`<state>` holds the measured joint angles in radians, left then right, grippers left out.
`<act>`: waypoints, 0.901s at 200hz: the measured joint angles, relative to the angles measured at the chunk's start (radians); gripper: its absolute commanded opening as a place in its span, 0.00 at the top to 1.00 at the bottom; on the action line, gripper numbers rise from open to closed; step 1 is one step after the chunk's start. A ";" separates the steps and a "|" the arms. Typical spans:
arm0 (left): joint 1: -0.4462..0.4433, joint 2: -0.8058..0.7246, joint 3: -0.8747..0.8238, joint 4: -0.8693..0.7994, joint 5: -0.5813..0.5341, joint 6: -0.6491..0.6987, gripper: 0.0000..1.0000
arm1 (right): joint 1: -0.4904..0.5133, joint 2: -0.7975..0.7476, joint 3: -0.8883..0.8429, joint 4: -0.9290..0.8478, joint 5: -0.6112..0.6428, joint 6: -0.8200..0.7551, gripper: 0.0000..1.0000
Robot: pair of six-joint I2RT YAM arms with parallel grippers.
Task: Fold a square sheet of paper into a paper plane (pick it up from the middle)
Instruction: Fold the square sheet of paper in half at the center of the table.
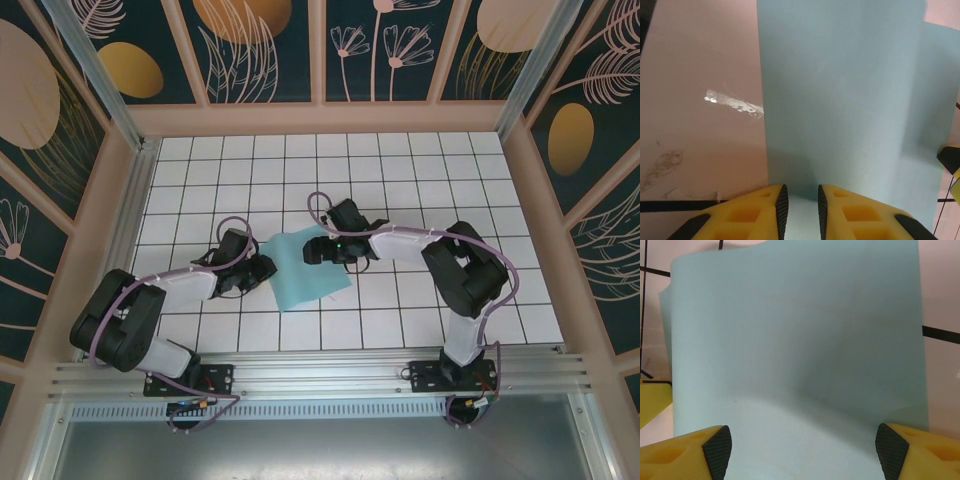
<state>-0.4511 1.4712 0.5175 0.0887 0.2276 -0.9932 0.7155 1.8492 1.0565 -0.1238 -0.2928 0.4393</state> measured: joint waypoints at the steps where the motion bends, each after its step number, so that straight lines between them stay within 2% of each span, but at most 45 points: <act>1: 0.000 0.001 0.000 0.002 0.000 0.000 0.74 | 0.000 0.000 0.001 0.000 -0.001 0.000 0.16; 52: 0.000 0.029 0.007 0.040 0.000 0.000 0.76 | 0.023 0.005 0.008 0.021 -0.053 -0.034 0.01; 137: 0.000 0.100 0.085 0.010 0.012 0.081 0.78 | 0.026 0.005 -0.006 0.084 -0.222 0.039 0.01; 180: -0.004 0.136 0.125 -0.011 0.019 0.123 0.80 | 0.026 0.020 -0.004 0.091 -0.227 0.067 0.01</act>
<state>-0.4549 1.6070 0.6422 0.0780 0.2470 -0.8700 0.7410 1.8694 1.0523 -0.0330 -0.5201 0.5064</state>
